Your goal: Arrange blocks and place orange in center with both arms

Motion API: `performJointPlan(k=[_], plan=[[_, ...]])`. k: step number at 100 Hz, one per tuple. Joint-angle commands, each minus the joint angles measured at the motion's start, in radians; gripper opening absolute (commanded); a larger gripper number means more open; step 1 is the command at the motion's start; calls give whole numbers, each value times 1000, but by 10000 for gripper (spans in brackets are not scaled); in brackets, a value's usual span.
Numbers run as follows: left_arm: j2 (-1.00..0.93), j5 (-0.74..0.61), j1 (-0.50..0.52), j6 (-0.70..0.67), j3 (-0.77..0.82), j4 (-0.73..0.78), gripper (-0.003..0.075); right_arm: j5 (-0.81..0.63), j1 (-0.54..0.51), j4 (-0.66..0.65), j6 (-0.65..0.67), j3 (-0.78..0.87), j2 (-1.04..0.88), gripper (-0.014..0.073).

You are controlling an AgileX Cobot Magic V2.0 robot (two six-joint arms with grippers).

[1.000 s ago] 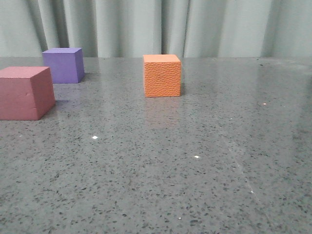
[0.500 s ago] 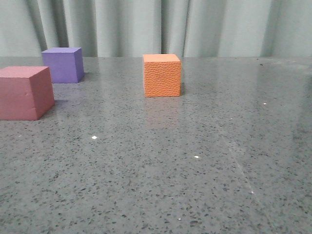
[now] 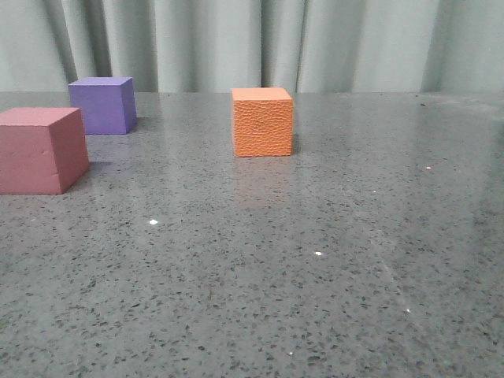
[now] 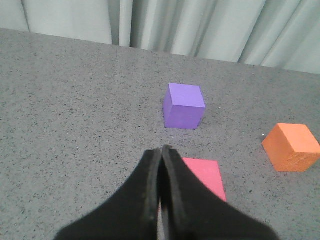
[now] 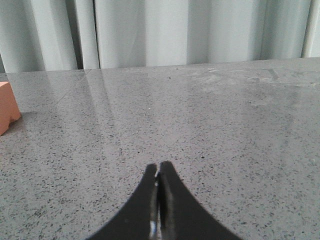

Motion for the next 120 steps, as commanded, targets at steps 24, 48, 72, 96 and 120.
performJointPlan(k=[24, 48, 72, 96, 120], plan=[[199, -9, 0, 55, -185, -20, 34, -90, -6, 2, -9, -13, -21, -67], [205, -18, 0, 142, -187, -46, 658, -90, -6, 2, -9, -13, -21, -67], [205, -3, 0, 158, -189, -79, 663, -90, -6, 2, -9, -13, -21, -67], [292, -59, -103, 176, -218, -218, 662, -90, -6, 2, -9, -13, -21, -67], [505, -213, -412, -153, -289, 38, 662, -90, -6, 2, -9, -13, -21, -67]])
